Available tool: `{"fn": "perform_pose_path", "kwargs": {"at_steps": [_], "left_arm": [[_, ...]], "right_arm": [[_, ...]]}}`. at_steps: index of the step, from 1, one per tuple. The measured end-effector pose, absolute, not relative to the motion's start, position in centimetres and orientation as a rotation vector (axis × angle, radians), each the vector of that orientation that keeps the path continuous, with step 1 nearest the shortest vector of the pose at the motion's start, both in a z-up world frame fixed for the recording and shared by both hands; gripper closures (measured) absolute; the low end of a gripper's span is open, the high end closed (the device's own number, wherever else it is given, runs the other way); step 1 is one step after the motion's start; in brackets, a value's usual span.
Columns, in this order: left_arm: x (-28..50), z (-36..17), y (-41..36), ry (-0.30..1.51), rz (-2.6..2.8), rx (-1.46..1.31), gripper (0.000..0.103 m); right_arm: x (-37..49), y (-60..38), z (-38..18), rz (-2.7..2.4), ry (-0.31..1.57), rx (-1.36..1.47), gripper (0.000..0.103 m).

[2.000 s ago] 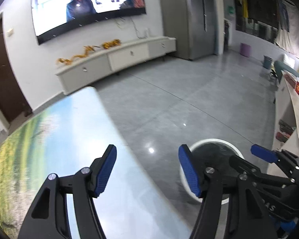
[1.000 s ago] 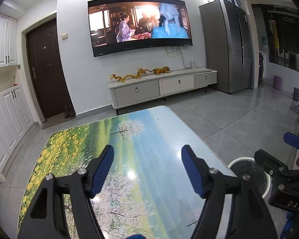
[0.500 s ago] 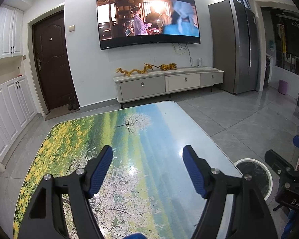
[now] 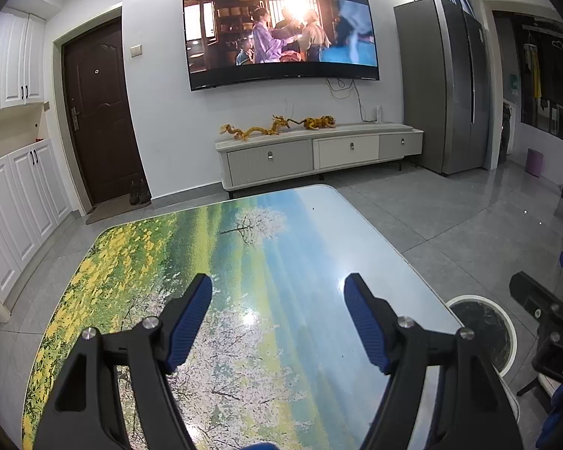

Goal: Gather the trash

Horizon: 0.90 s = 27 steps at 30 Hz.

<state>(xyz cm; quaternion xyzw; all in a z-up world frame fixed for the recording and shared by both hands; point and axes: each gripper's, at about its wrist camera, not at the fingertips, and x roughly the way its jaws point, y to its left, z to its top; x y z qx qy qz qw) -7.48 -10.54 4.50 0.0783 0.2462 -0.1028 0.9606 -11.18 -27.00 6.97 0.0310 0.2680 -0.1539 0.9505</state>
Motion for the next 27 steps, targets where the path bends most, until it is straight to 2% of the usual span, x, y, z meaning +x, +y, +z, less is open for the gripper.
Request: {"fn": "perform_pose_path", "kwargs": {"at_steps": [27], "left_arm": [[-6.8, 2.4, -11.1, 0.545, -0.210, 0.198, 0.031]], "right_arm": [[-11.8, -28.6, 7.1, -0.367, 0.545, 0.059, 0.003]]}}
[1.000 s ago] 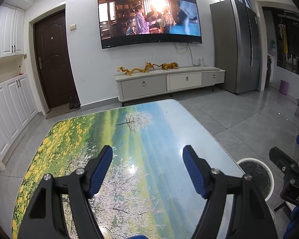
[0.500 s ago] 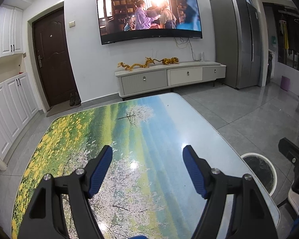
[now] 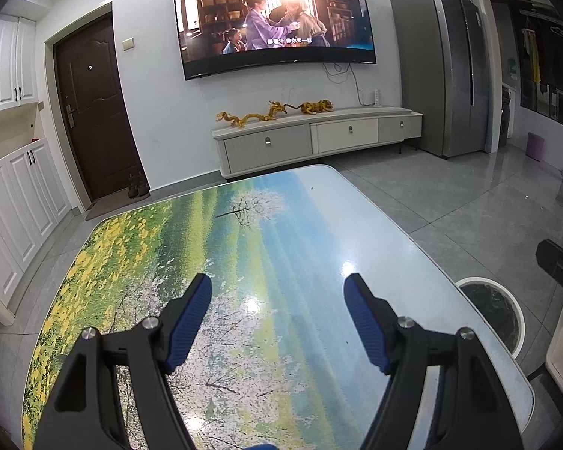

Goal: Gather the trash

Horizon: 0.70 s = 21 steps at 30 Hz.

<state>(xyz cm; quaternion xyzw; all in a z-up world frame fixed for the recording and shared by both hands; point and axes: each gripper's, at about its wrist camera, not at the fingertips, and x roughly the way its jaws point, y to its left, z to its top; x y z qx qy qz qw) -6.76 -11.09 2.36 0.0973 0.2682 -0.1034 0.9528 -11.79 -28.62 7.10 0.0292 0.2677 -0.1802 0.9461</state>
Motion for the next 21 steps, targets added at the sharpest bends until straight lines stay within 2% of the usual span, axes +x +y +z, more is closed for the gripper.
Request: {"fn": "perform_pose_path", "kwargs": {"at_steps": [21], "left_arm": [[-7.7, 2.9, -13.3, 0.533, -0.280, 0.216, 0.031]], "right_arm": [[-12.1, -29.5, 6.6, -0.390, 0.556, 0.065, 0.003]]}}
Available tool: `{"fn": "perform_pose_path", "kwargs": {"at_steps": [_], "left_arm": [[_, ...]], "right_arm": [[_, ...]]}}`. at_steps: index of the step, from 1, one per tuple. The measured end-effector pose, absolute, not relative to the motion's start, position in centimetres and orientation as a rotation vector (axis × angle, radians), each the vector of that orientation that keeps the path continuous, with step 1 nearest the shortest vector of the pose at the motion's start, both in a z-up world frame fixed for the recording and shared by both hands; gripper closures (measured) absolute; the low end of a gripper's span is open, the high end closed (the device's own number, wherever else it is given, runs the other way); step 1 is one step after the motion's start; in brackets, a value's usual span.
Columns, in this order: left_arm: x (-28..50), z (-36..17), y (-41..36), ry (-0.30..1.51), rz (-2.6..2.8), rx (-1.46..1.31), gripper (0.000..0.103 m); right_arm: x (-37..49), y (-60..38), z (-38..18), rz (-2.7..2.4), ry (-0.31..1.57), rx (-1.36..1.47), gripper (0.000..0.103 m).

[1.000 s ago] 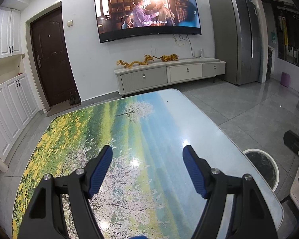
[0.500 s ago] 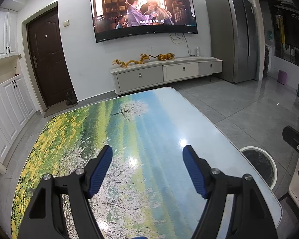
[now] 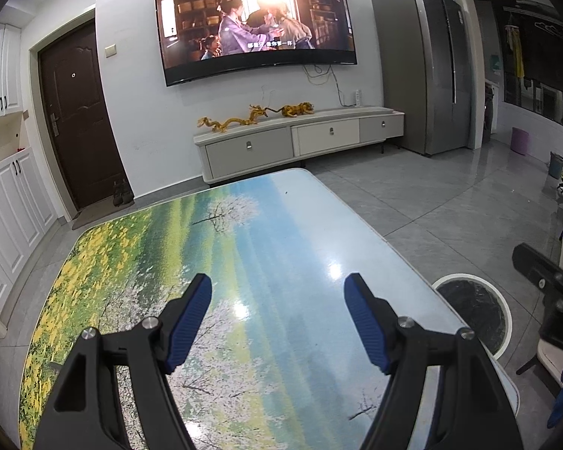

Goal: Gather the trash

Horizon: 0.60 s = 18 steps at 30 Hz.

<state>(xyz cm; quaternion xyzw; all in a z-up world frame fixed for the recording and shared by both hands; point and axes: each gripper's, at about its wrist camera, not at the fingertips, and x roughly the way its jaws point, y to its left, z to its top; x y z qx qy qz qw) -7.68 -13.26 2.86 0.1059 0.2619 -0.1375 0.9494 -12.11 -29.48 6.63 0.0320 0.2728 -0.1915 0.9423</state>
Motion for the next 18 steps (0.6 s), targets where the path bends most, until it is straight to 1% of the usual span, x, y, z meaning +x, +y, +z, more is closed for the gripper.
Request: {"fn": "perform_pose_path", "kwargs": {"at_steps": [18], "left_arm": [[-7.9, 2.9, -16.2, 0.525, -0.299, 0.249, 0.031]], "right_arm": [[-12.4, -31.9, 5.6, -0.418, 0.577, 0.107, 0.003]]}}
